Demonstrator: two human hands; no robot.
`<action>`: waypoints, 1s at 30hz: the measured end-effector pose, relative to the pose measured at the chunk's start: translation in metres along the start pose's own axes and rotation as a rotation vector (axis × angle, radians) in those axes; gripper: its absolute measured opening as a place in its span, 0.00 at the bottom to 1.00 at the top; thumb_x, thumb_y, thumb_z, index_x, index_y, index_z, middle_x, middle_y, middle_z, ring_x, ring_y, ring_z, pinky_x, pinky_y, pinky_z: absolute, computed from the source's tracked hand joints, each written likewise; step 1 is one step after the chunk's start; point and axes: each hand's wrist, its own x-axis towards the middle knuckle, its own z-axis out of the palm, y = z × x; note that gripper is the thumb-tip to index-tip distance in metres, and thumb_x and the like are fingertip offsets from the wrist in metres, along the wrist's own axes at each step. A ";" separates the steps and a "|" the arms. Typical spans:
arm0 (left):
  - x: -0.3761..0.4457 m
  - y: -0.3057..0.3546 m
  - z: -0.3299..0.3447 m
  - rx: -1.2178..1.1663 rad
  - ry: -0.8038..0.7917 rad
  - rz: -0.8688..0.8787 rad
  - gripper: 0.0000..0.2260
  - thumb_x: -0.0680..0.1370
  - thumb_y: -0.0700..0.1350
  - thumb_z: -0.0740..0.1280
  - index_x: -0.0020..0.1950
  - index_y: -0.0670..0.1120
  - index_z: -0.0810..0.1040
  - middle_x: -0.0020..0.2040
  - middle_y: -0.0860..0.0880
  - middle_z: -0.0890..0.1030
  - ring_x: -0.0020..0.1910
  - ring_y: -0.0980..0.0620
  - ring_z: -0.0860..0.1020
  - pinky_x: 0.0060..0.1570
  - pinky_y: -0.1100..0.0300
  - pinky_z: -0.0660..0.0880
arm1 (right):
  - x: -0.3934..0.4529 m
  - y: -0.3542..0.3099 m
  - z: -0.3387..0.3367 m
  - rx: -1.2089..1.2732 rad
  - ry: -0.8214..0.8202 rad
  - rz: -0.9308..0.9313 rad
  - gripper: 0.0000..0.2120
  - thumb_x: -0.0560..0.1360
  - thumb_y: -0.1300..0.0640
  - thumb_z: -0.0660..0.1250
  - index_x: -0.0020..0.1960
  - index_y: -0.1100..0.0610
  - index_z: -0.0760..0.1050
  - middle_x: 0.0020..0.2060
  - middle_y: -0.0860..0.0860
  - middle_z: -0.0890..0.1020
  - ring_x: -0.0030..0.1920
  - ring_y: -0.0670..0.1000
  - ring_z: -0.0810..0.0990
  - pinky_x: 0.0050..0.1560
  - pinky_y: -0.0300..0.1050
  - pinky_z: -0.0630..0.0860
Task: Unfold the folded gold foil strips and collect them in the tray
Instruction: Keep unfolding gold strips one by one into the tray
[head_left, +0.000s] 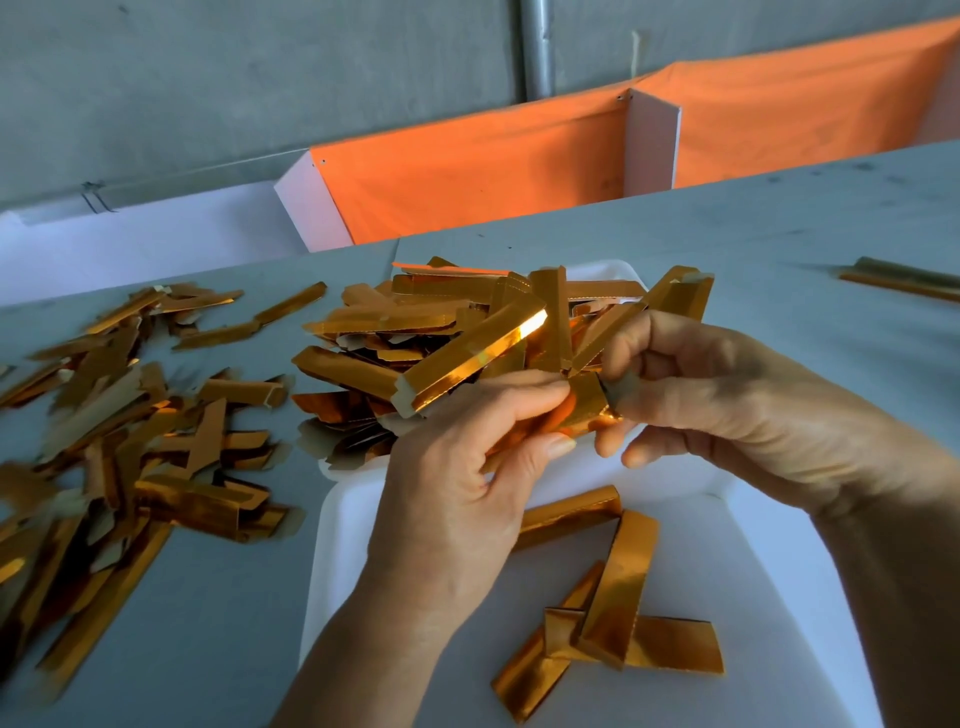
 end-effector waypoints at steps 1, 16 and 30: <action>0.000 0.000 0.001 0.040 0.004 0.019 0.11 0.74 0.40 0.69 0.55 0.41 0.81 0.54 0.51 0.82 0.56 0.58 0.78 0.52 0.69 0.75 | 0.000 0.000 0.001 -0.048 0.017 -0.002 0.08 0.70 0.67 0.71 0.41 0.57 0.75 0.35 0.53 0.82 0.36 0.51 0.84 0.34 0.39 0.79; -0.001 0.001 0.003 0.128 0.009 -0.008 0.11 0.73 0.38 0.70 0.55 0.42 0.81 0.54 0.49 0.82 0.56 0.56 0.78 0.54 0.69 0.75 | 0.002 0.007 -0.002 0.226 0.031 0.086 0.05 0.70 0.60 0.67 0.44 0.59 0.80 0.33 0.55 0.79 0.31 0.50 0.80 0.30 0.39 0.77; -0.002 0.002 0.003 0.146 -0.028 0.025 0.12 0.73 0.41 0.68 0.55 0.41 0.81 0.54 0.49 0.82 0.55 0.55 0.79 0.54 0.66 0.76 | 0.006 0.009 0.000 0.211 0.042 0.135 0.05 0.65 0.61 0.73 0.38 0.59 0.77 0.27 0.53 0.75 0.24 0.48 0.74 0.23 0.36 0.72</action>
